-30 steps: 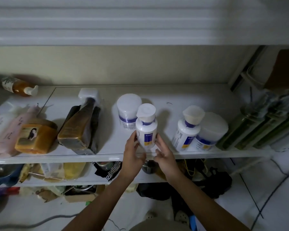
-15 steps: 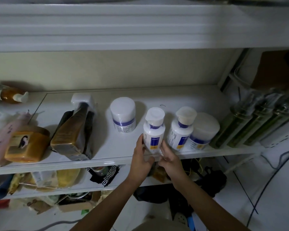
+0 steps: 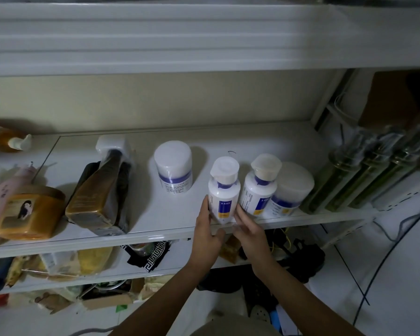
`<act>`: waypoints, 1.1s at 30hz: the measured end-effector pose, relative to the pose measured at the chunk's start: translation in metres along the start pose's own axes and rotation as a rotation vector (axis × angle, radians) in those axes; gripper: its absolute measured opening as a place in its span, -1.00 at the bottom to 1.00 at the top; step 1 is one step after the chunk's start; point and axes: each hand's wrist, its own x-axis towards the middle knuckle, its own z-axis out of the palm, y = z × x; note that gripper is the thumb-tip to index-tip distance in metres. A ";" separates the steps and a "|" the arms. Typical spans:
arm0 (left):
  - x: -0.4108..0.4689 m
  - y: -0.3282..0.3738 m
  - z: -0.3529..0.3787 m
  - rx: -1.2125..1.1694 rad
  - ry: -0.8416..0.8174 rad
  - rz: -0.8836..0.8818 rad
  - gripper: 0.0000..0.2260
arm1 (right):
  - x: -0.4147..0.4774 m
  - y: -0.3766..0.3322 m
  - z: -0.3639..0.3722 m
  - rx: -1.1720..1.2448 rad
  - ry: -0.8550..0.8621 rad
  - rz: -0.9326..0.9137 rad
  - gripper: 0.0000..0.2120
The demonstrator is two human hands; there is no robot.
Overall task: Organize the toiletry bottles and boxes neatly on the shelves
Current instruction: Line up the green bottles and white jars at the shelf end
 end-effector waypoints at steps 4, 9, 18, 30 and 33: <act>0.000 0.001 0.000 0.021 -0.008 0.011 -0.36 | 0.001 0.002 0.001 -0.047 0.053 -0.013 -0.45; 0.001 -0.007 0.001 0.056 -0.001 -0.007 -0.32 | 0.000 0.003 0.005 -0.070 0.079 -0.026 -0.43; 0.004 -0.013 0.003 0.105 0.008 -0.019 -0.27 | 0.001 0.002 0.012 -0.102 0.154 -0.042 -0.47; 0.002 -0.011 -0.008 -0.030 -0.029 0.023 -0.41 | -0.010 0.001 0.033 -0.039 0.267 -0.006 -0.56; 0.000 -0.017 -0.026 -0.089 0.126 -0.068 -0.38 | -0.016 0.003 0.047 -0.063 0.201 -0.006 -0.63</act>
